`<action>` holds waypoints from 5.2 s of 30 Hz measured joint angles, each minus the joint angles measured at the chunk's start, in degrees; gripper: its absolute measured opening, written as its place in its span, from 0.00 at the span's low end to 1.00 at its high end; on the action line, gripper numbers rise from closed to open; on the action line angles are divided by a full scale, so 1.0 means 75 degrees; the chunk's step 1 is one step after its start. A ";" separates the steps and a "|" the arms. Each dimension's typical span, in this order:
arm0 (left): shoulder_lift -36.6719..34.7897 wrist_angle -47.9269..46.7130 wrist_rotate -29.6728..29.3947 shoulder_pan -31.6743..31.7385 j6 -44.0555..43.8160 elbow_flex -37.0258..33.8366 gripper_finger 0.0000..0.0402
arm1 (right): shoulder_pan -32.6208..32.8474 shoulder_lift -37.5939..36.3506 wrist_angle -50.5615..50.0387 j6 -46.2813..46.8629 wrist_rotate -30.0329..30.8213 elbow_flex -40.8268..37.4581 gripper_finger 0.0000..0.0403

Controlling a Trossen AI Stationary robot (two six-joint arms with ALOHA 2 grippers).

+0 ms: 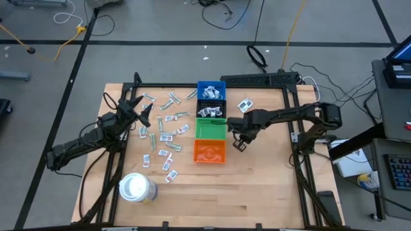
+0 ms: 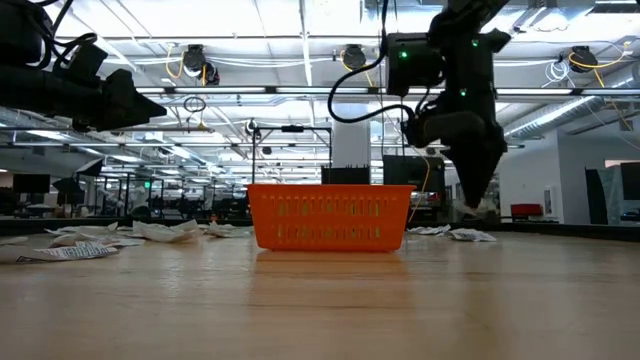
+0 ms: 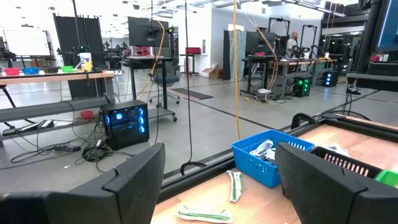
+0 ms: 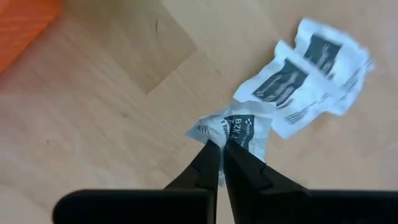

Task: Pick & Place First Aid Supplies
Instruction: Put the black towelette pack into the black bin

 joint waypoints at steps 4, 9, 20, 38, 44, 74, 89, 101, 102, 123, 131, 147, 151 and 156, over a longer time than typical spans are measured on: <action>0.0001 0.0001 0.0000 0.0001 -0.0001 0.0000 0.76 | -0.0285 0.0000 -0.0688 -0.0978 -0.0171 0.0432 0.02; 0.0000 0.0000 0.0000 0.0001 -0.0001 -0.0001 0.76 | -0.0559 -0.0003 -0.1338 -0.2113 -0.0172 0.0925 0.02; 0.0001 0.0000 -0.0001 0.0002 -0.0002 0.0000 0.76 | -0.1114 0.1088 -0.1693 -0.4505 -0.0152 0.2699 0.02; 0.0001 -0.0002 -0.0003 0.0003 0.0001 0.0000 0.76 | -0.1724 0.3750 -0.2193 -0.6424 -0.0123 0.6530 0.02; 0.0000 -0.0001 -0.0003 0.0003 -0.0001 -0.0002 0.76 | -0.1774 0.4172 -0.1700 -0.6705 0.0058 0.6683 0.02; 0.0001 0.0000 -0.0002 0.0000 0.0000 0.0000 0.76 | -0.1829 0.4565 -0.0394 -0.7165 0.1014 0.6625 0.57; 0.0001 0.0001 -0.0003 0.0000 -0.0002 0.0000 0.76 | -0.1969 0.3948 -0.1852 -0.6755 0.0218 0.6628 0.54; -0.0001 0.0000 0.0000 0.0002 0.0000 -0.0002 0.76 | -0.1695 0.2118 -0.0884 -0.7010 0.0213 0.4156 0.53; 0.0000 0.0001 0.0000 0.0001 0.0000 0.0000 0.76 | -0.1645 0.1903 -0.0730 -0.7007 0.0209 0.3842 0.53; -0.0002 -0.0002 0.0000 0.0003 -0.0002 0.0000 0.76 | -0.1194 -0.0616 0.0499 -0.6757 0.0215 0.0076 0.53; 0.0001 0.0001 0.0000 0.0003 0.0001 0.0000 0.76 | -0.0886 -0.0612 0.1443 -0.6920 0.0218 -0.0714 0.53; -0.0002 -0.0002 -0.0001 0.0003 0.0000 0.0000 0.76 | -0.0675 0.0002 0.2923 -0.6783 0.0217 -0.1690 0.49; -0.0001 -0.0001 0.0000 0.0002 0.0001 0.0000 0.76 | -0.0672 0.0015 0.2982 -0.6982 0.0192 -0.1693 0.41; -0.0001 0.0000 0.0000 0.0002 0.0001 0.0000 0.76 | -0.0665 0.0023 0.2948 -0.6933 0.0080 -0.1704 0.21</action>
